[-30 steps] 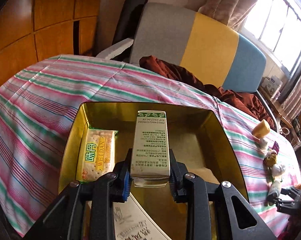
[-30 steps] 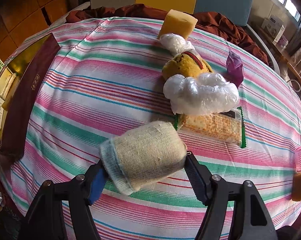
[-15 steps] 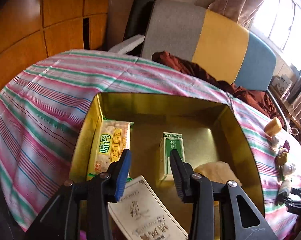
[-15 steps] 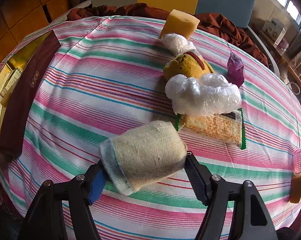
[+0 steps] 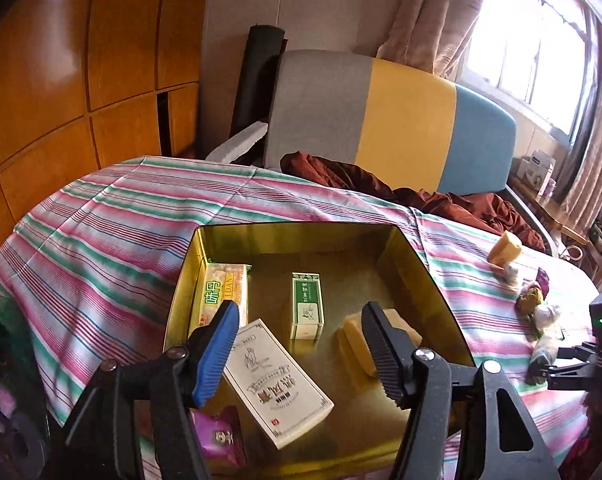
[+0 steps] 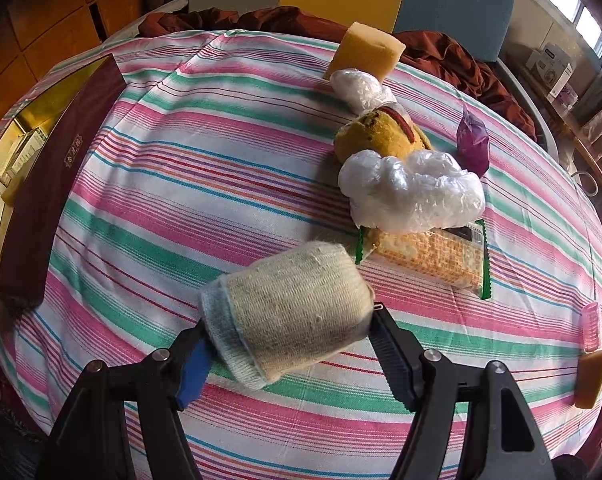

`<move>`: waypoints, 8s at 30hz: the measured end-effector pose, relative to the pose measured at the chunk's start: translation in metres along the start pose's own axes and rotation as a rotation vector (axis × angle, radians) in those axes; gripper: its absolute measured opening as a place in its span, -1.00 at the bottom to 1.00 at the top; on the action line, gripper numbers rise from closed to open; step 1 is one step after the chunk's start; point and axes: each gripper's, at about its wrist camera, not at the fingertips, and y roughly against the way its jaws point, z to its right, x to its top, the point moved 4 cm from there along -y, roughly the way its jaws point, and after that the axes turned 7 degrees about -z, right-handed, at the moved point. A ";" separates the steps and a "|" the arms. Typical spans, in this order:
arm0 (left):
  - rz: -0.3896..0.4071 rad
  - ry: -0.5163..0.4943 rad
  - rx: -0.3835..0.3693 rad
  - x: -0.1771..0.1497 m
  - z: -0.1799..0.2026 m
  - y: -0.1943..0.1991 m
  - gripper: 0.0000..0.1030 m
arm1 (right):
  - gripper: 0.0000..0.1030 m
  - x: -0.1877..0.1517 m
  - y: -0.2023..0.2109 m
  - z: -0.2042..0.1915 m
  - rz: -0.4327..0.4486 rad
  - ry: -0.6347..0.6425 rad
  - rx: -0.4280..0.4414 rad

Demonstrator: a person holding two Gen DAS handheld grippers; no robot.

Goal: Organize objects
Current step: 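Carry the cream knit sock into the gold tray with the right tool and release, then grasp the clear plastic bag on the table with the left tool, then grasp the green-edged cracker pack with the right tool while the left tool holds the plastic bag, then carry the clear plastic bag into the gold tray with the left tool and release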

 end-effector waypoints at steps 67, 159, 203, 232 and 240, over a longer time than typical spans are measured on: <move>0.011 0.005 0.058 -0.037 -0.030 0.037 1.00 | 0.67 0.031 0.080 -0.174 0.257 0.200 0.144; -0.229 -0.458 -0.347 -0.077 0.292 -0.139 0.20 | 0.68 0.015 0.000 0.159 0.111 -0.706 0.236; -0.200 -0.435 -0.376 -0.078 0.289 -0.136 0.21 | 0.00 0.024 -0.023 0.037 -0.034 -0.049 0.087; -0.190 -0.445 -0.310 -0.075 0.281 -0.109 0.02 | 0.06 0.015 -0.025 0.027 -0.020 -0.029 0.092; -0.089 -0.414 -0.317 -0.045 0.262 -0.058 0.02 | 0.06 0.013 -0.024 0.025 -0.009 -0.024 0.084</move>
